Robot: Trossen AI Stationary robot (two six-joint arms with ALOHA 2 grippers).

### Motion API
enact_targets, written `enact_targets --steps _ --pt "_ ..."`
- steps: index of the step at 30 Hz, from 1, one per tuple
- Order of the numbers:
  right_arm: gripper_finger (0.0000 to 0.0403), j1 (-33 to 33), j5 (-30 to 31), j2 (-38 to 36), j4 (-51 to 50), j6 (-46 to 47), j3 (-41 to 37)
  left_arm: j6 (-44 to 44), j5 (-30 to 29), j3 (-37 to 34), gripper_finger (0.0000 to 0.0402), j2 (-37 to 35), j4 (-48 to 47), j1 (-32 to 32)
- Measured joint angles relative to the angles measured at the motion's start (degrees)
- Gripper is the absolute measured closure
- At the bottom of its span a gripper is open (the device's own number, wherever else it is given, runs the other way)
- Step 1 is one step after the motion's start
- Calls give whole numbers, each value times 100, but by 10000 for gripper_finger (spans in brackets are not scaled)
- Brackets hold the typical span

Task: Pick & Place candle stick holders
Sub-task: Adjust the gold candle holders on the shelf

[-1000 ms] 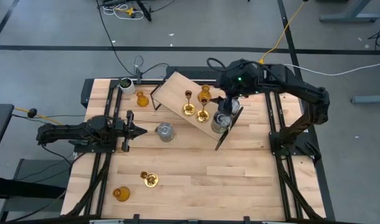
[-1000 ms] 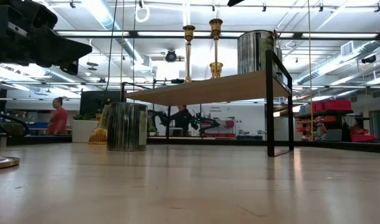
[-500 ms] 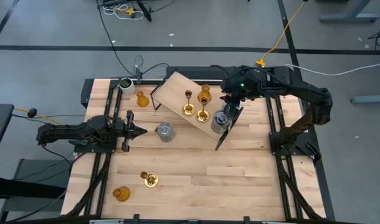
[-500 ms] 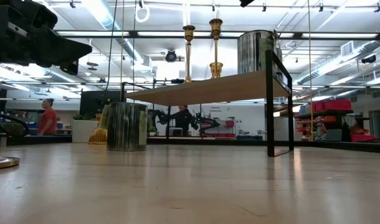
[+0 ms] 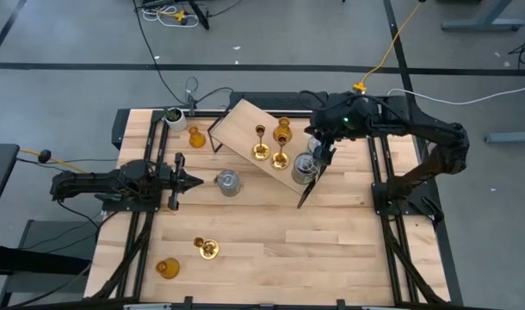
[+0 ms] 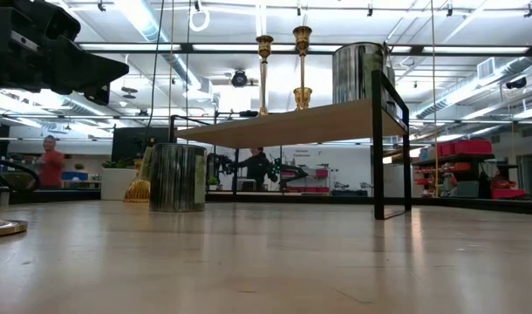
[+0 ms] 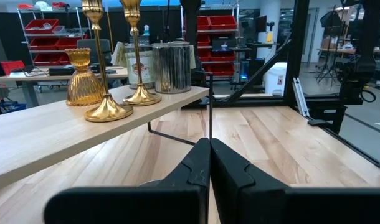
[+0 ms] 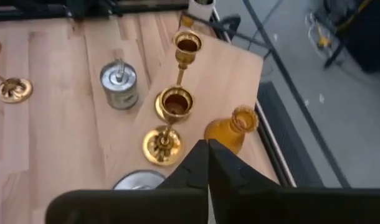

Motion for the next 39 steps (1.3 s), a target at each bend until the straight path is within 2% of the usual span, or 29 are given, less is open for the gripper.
enact_targets --steps 11,15,21,27,31,39 --pt "400 411 -20 -2142 3473 9 -3824 0 0 1 390 0 0 0" --pt "400 600 -35 -2893 4305 176 -4896 0 0 1 390 0 0 1" --pt "400 823 -212 -3890 5041 249 -5875 0 0 0 390 0 0 1" --pt "401 845 -363 -4551 4880 276 -6177 0 1 0 390 0 0 0" --pt "400 845 -221 -4770 4871 252 -6445 0 2 1 390 0 0 1" --pt "400 845 -208 -5654 6166 228 -7785 0 1 2 390 0 0 0"
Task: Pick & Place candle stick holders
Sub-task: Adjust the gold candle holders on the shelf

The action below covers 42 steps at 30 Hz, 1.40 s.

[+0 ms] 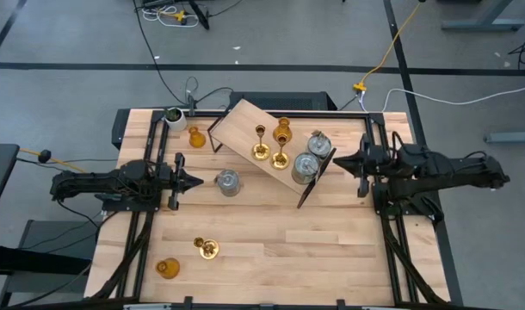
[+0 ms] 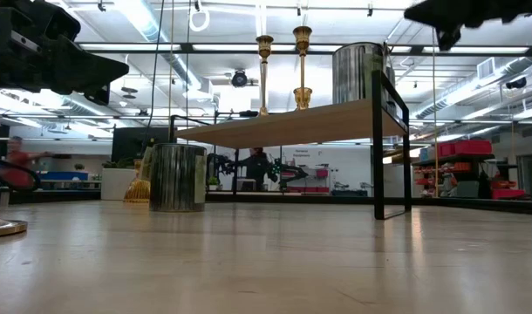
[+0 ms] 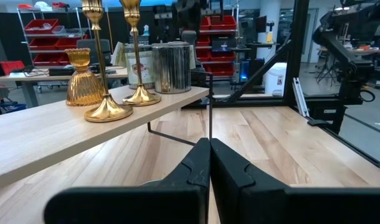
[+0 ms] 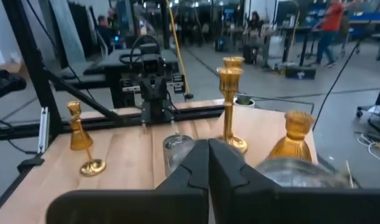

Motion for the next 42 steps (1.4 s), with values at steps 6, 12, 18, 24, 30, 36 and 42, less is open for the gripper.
enact_targets --steps 6,12,18,24,30,36,42 --pt "400 0 -2 -517 1330 -3 -1089 0 1 -2 390 0 0 2" --pt "400 0 2 -681 1818 -178 -1635 0 1 0 390 0 0 0" --pt "400 14 -271 -815 2209 -18 -1883 0 1 -1 390 0 0 1" --pt "400 162 -610 -1043 2226 -10 -2200 0 0 0 390 0 0 0" --pt "400 281 -701 -1266 2218 -1 -2485 0 1 -1 390 0 0 1" --pt "400 286 -703 -1399 2218 -72 -2613 0 1 -1 390 0 0 0" --pt "400 286 -702 -1497 2210 -148 -2822 0 0 -2 390 0 0 2"
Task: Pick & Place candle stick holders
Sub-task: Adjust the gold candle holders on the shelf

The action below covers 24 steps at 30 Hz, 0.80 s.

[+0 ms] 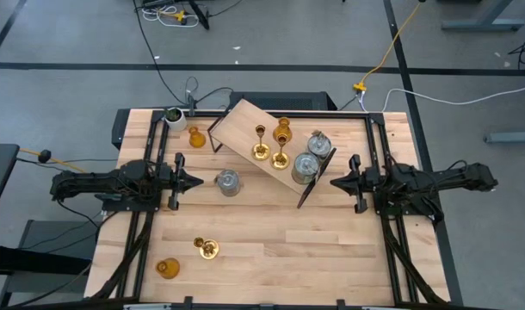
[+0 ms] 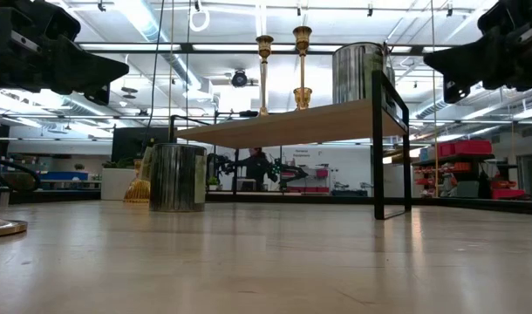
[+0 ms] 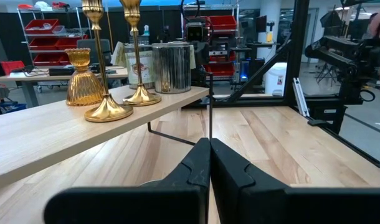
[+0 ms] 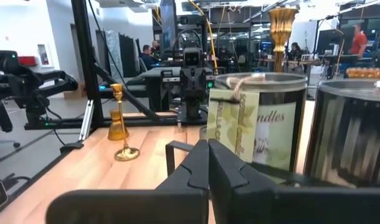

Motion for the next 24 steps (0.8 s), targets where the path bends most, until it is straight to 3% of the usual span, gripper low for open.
enact_targets --steps 24 --pt "400 -4 4 -233 -968 -663 -72 0 1 1 390 0 0 -1"
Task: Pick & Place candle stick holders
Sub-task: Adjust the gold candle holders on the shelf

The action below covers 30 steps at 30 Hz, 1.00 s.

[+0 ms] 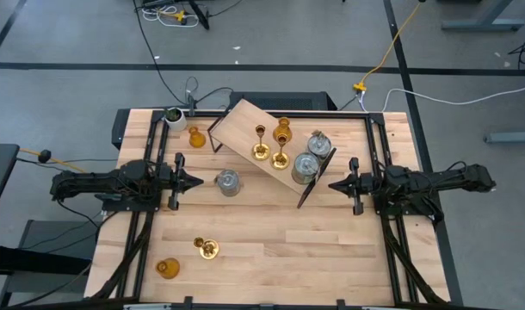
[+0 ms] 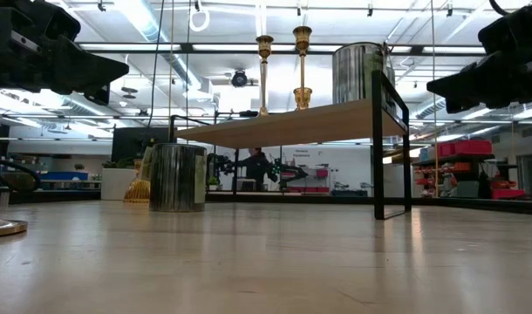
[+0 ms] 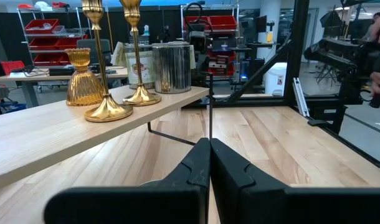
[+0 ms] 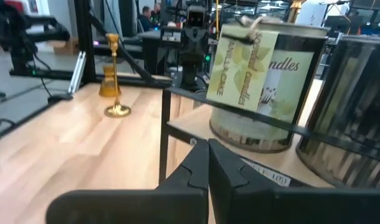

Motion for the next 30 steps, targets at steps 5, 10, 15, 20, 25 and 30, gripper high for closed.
enact_targets --steps 5,10,15,20,25,30 --pt "400 0 1 -122 -293 67 0 0 0 -1 390 0 0 -1" --pt "400 -8 1 -294 -381 56 1 0 0 -1 390 0 0 -1" --pt "400 -150 -2 -380 -382 55 1 0 -1 0 390 0 0 1" --pt "400 -351 -2 -466 -380 54 2 0 0 1 390 0 0 -1" --pt "400 -438 0 -475 -380 54 2 0 0 0 390 0 0 -1" --pt "400 -439 -2 -475 -380 71 2 0 -2 -1 390 0 0 -1"
